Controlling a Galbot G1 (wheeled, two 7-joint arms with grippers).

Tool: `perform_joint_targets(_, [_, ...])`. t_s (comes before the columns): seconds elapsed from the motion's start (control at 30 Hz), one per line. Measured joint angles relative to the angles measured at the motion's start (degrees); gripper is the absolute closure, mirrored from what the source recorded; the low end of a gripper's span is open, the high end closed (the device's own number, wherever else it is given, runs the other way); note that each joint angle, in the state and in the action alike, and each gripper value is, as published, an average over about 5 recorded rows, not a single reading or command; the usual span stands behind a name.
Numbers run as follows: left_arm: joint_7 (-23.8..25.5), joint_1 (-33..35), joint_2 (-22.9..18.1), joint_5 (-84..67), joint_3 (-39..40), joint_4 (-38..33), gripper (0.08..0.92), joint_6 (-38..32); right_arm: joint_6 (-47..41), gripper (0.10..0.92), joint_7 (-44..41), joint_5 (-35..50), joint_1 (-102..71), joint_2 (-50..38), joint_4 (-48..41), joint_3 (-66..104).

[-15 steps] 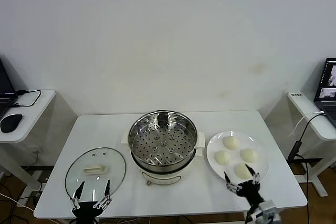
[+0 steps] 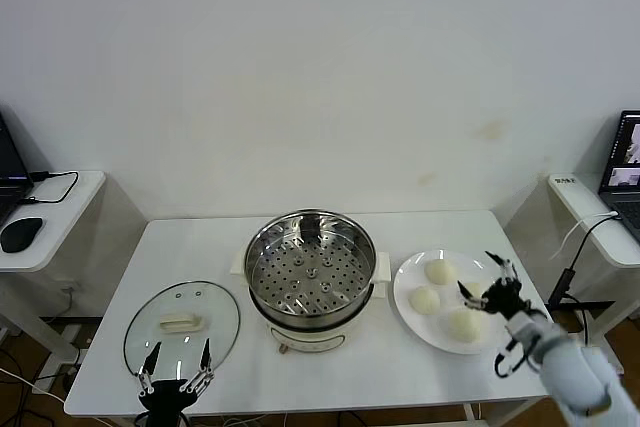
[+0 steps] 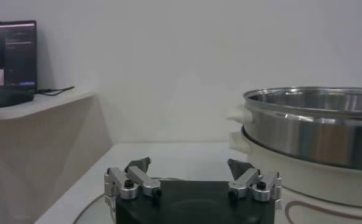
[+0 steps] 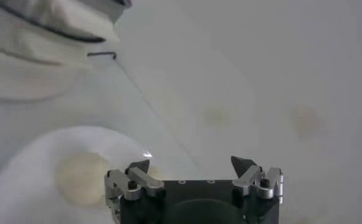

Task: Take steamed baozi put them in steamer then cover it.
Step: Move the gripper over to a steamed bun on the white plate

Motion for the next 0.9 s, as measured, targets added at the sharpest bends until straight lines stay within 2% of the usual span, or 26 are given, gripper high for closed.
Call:
perform_joint_targets(0.23, [-0.8,0.4,-0.4,1.2,-0.1,0.0,0.177,0.4,0.0,0.203,-10.5,-0.8,16.2,-4.7,-8.7,-14.5])
perform_joint_targets(0.57, [-1.3,0.2,-0.6,1.7,-0.4,0.2,0.177,1.2,1.4,0.203,-23.4,2.1,37.5,-6.2,-19.4,-36.5])
perform_joint_targets(0.9, [-1.5,0.1,-0.2,1.7,-1.1,0.5,0.177,1.4,3.9,0.203,-30.2,3.8,50.6,-3.3,-28.8,-51.2])
